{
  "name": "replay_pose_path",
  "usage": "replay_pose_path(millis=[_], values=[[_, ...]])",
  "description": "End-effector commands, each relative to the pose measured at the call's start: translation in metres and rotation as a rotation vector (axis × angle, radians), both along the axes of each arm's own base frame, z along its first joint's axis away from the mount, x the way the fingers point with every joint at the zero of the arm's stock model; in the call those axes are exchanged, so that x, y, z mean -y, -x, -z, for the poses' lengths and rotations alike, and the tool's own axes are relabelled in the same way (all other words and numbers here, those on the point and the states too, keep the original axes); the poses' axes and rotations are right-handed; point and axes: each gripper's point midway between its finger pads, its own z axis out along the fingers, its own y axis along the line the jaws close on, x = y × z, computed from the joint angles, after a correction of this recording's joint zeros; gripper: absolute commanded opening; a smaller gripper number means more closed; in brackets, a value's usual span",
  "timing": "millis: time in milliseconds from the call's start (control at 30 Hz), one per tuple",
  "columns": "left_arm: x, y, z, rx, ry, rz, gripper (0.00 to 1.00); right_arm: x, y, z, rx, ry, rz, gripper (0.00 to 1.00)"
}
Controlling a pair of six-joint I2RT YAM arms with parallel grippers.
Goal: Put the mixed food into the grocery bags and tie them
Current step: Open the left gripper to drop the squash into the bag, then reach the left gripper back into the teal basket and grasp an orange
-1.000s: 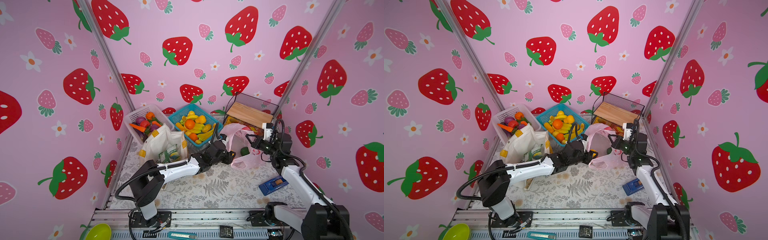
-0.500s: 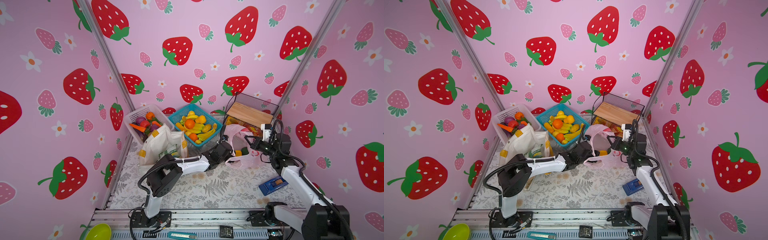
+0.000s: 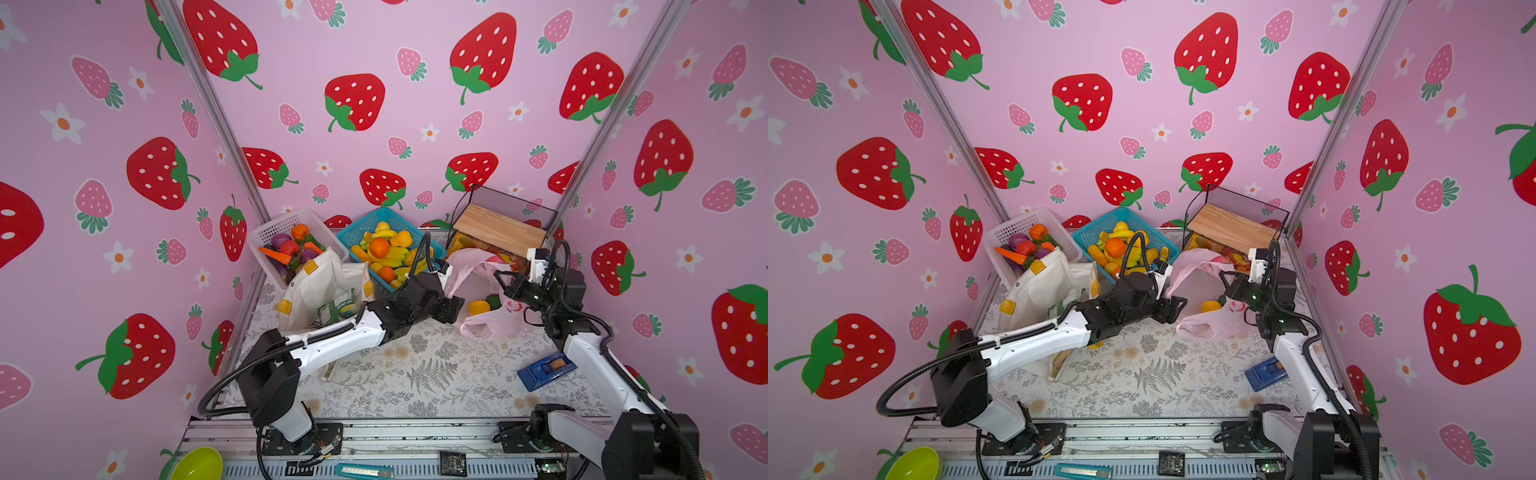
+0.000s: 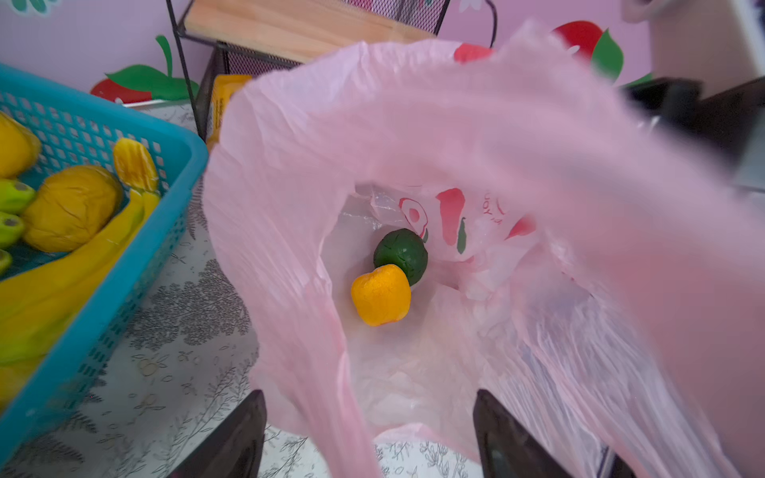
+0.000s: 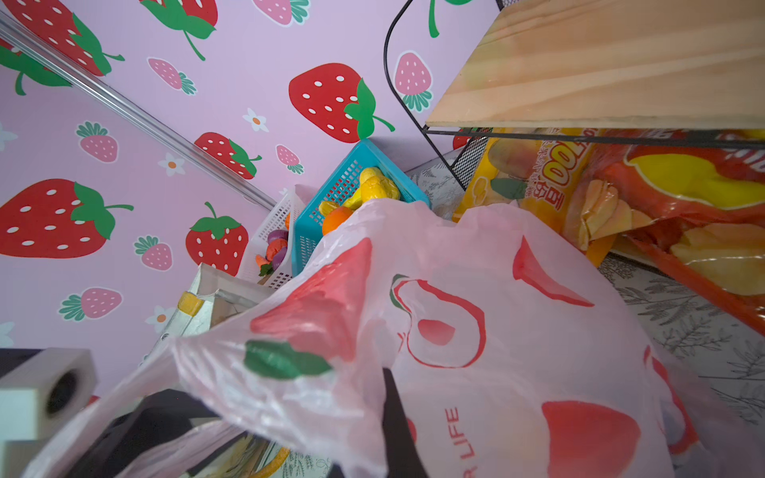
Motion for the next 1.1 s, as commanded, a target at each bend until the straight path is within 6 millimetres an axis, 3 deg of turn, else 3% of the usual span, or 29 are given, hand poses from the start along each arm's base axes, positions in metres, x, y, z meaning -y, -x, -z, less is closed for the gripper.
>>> replay_pose_path(millis=[0,100,200,333,500,633,833,1067], values=[[-0.046,-0.009,0.002,0.037,-0.124,-0.048,0.79,0.007,0.000,-0.003,0.027,0.020,0.033,0.00],[-0.098,-0.054,0.001,0.005,-0.178,-0.275,0.79,0.007,0.000,-0.001,0.025,0.021,0.032,0.00],[-0.135,-0.100,0.003,0.000,-0.345,-0.406,0.80,0.006,0.001,0.000,0.024,0.019,0.026,0.00],[-0.162,-0.153,0.012,0.054,-0.658,-0.474,0.83,0.007,0.002,0.000,0.029,0.025,0.027,0.00],[-0.183,-0.208,0.037,0.018,-0.916,-0.485,0.85,0.006,0.001,0.000,0.031,0.026,0.019,0.00],[-0.191,-0.240,0.062,-0.015,-0.993,-0.469,0.86,0.005,0.001,0.000,0.032,0.024,0.015,0.00],[-0.199,-0.271,0.094,-0.047,-1.007,-0.465,0.88,0.005,0.000,0.001,0.029,0.025,0.014,0.00],[-0.193,-0.293,0.123,-0.057,-0.930,-0.425,0.87,0.004,0.000,0.001,0.029,0.025,0.009,0.00]])
